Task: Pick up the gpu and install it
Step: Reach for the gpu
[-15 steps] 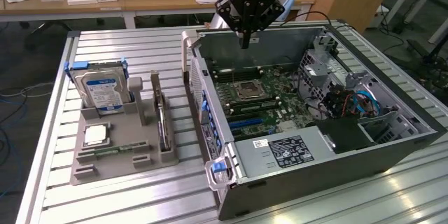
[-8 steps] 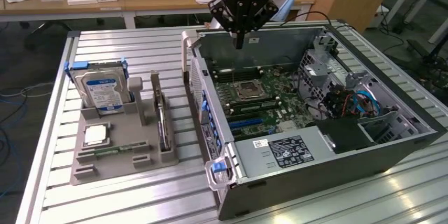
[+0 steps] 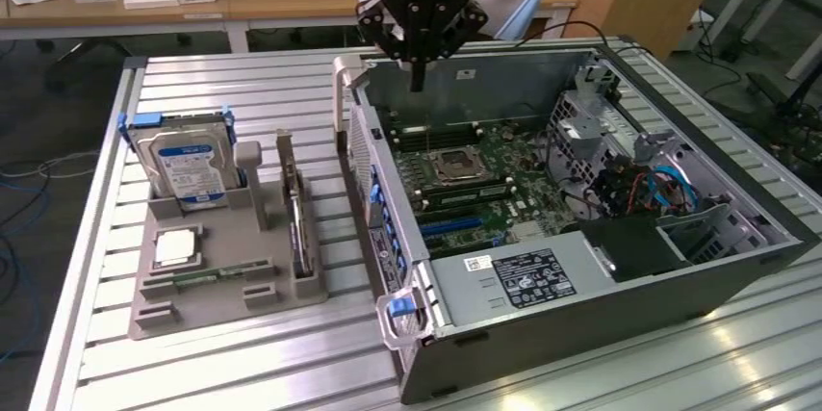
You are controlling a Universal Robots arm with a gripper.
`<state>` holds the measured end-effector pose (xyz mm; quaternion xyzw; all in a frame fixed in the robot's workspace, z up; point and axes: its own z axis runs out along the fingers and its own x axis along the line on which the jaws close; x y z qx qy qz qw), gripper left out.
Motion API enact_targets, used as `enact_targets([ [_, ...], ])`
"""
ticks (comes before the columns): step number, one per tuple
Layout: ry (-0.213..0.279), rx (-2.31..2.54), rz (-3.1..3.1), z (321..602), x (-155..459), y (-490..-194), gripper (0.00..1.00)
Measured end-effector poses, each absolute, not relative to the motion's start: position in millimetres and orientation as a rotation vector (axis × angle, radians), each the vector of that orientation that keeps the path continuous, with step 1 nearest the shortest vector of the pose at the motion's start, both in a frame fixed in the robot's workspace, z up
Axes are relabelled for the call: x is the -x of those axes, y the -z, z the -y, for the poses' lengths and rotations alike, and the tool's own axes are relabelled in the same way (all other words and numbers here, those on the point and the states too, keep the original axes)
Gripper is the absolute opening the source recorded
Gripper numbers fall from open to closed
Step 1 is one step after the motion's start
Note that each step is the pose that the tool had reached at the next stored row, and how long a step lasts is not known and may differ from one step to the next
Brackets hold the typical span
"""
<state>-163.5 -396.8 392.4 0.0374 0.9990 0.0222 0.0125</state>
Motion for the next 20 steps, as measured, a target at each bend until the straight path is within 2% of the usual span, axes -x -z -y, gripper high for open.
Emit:
enact_targets([
  [20,-0.069,-0.117,-3.114,392.4,232.9,-391.1,0.11],
])
